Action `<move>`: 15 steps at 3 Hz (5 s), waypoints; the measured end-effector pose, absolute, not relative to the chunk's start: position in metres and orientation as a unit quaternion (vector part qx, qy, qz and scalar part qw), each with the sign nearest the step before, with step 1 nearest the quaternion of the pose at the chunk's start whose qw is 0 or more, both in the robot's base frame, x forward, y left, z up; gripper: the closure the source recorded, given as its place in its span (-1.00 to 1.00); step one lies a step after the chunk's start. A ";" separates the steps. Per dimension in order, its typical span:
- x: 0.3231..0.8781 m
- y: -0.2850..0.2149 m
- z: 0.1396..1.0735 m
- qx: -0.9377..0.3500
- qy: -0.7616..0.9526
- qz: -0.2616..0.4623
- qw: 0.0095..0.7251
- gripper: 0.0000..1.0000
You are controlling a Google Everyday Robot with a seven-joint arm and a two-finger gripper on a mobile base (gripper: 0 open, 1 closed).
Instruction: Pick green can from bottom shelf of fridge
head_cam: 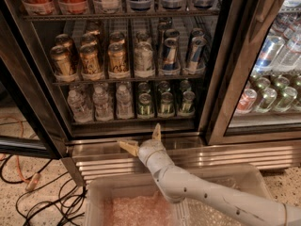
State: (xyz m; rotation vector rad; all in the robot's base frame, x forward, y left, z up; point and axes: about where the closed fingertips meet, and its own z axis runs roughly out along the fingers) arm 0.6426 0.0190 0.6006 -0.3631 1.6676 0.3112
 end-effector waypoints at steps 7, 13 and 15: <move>0.710 -0.006 0.616 -0.096 0.640 0.006 0.763 -0.56; 0.768 -0.011 0.613 -0.070 0.634 -0.003 0.770 -0.42; 0.794 -0.019 0.615 -0.061 0.632 -0.011 0.773 -0.32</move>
Offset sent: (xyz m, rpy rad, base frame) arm 0.0505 0.0021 -0.0004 0.0297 -0.2311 -0.1925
